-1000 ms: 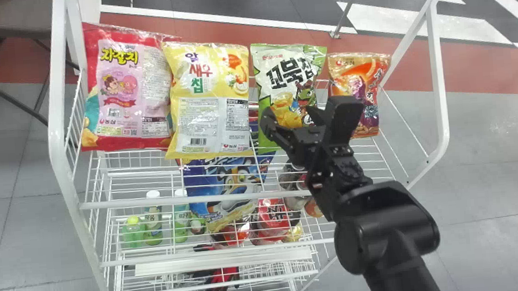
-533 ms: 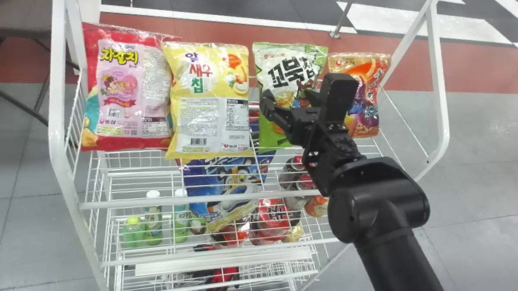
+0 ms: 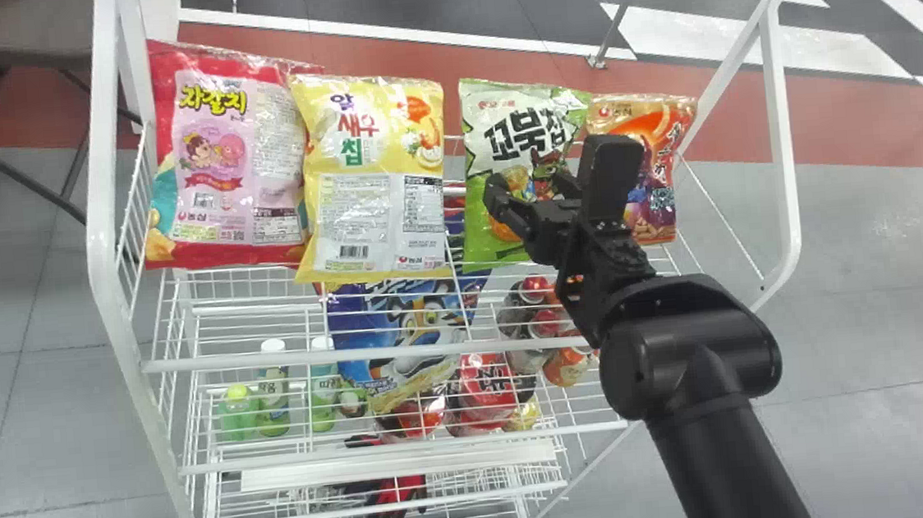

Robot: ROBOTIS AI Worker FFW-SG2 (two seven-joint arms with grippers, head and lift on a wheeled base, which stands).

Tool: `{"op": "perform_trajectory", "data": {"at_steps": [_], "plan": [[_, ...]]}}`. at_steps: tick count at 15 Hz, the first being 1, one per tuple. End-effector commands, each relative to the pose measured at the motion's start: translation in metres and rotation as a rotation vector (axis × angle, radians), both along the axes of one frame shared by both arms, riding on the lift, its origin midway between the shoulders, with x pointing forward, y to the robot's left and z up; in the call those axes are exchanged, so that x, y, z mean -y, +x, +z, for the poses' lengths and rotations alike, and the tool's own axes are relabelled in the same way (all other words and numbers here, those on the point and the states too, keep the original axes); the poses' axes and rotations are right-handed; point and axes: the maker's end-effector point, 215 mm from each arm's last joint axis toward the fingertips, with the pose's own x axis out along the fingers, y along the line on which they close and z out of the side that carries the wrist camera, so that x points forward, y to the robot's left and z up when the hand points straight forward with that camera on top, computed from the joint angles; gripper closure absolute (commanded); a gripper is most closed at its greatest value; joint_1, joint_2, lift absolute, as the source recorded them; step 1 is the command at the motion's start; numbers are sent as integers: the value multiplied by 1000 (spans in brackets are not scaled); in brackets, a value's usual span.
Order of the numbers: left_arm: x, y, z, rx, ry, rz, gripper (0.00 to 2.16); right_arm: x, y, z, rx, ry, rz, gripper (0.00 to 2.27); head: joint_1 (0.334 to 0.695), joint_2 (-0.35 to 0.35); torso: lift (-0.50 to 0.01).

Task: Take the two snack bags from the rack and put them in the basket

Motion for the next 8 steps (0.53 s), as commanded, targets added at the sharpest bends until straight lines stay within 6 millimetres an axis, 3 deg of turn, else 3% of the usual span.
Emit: {"op": "perform_trajectory", "data": {"at_steps": [1, 2, 3, 5, 8], "plan": [[0, 0, -1, -1, 1, -1, 1868, -4, -6, -4, -31, 16, 39, 1514, 695, -350, -11], [0, -2, -1, -4, 3, -1, 1868, -6, -10, -2, -28, 14, 43, 1949, 695, -350, -11], [0, -2, -1, -3, 2, 0, 1868, -9, -11, 4, -15, 14, 53, 2081, 695, -350, -11], [0, -4, -1, -7, -2, 1, 1868, -14, -16, 5, -11, 16, 77, 2243, 695, -350, -11], [1, -7, -1, -12, -2, -1, 1868, -9, -20, 10, 19, 14, 70, 2243, 695, -350, -11]]}}
